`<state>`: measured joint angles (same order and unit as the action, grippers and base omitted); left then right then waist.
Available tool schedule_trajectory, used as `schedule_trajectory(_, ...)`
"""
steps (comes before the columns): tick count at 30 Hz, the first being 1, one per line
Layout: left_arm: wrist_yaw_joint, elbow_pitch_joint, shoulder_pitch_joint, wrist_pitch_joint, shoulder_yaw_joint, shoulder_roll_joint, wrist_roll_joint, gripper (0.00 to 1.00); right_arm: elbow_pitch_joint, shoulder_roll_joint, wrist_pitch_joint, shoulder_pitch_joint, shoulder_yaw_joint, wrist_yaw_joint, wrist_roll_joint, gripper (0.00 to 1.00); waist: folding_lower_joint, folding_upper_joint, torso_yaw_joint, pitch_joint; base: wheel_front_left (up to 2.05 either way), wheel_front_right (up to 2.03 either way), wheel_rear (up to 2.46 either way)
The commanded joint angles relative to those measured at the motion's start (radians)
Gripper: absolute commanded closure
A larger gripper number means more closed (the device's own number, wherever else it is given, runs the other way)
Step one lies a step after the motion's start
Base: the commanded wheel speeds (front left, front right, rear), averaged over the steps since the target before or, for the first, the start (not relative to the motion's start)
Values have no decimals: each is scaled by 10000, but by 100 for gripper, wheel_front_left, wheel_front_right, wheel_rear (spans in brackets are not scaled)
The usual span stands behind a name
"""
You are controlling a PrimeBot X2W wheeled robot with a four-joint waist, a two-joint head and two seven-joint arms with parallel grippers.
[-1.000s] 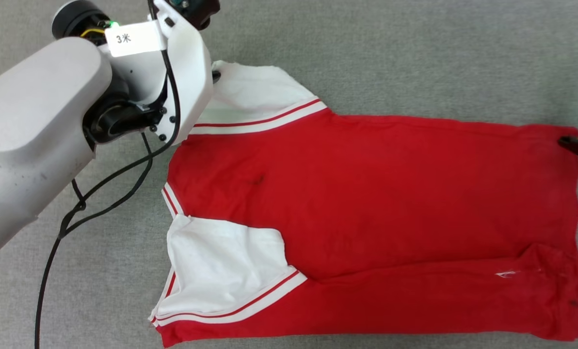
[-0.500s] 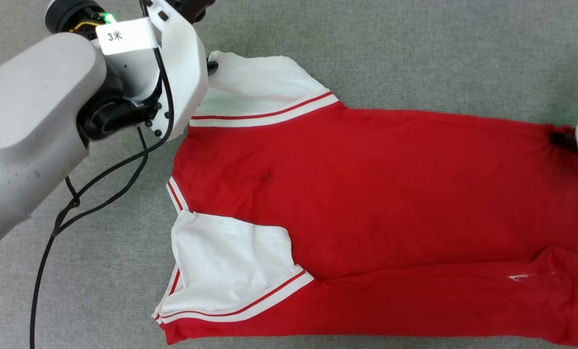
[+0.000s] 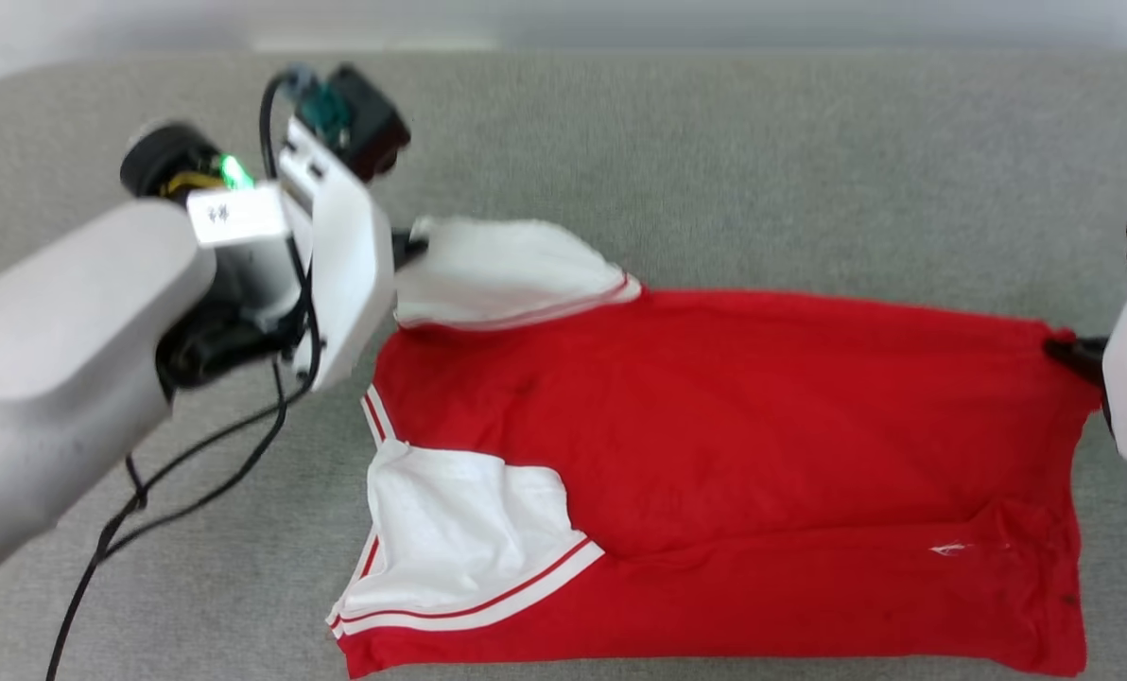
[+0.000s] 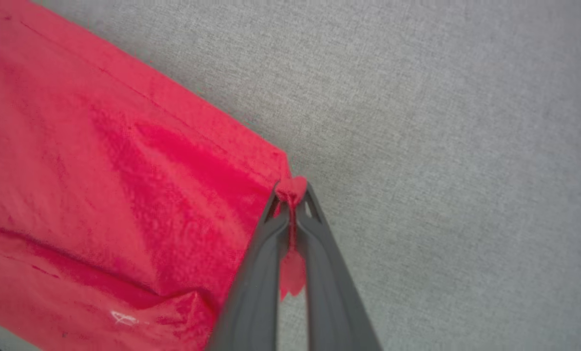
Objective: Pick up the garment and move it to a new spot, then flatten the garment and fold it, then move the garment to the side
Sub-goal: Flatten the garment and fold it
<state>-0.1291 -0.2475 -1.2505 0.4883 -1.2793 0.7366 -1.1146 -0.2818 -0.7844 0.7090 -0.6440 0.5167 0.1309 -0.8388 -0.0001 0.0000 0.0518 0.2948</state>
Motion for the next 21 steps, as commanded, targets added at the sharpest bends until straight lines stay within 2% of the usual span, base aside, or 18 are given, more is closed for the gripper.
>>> schedule_trajectory(1, 6, 76, 209, -74, -11, 73, -20, 100, 54, -53, -120, 156, -19, -4, -55, 100, 1, 0, 33, -444, 0, 0, 0)
schedule_trajectory(7, 20, 896, 1604, -338, -18, 701, 25, 100, 505, -387, -783, 1507, -64, -4, -209, 100, 1, 0, 89, -1246, 0, 0, 0)
schedule_trajectory(10, 171, 1297, 2389, -394, -14, 945, 62, 100, 681, -468, -1049, 2224, -125, -4, -228, 100, 1, 0, 134, -1543, 0, 0, 0)
schedule_trajectory(16, 478, 1938, 3967, -348, -14, 1236, 63, 100, 952, -364, -1491, 3602, -301, -4, -351, 100, 1, 0, 257, -1823, 0, 0, 0)
schedule_trajectory(21, 669, 1964, 5031, -495, -13, 1282, 18, 100, 978, -227, -1703, 4393, -346, -4, -296, 100, 1, 0, 245, -1695, 0, 0, 0)
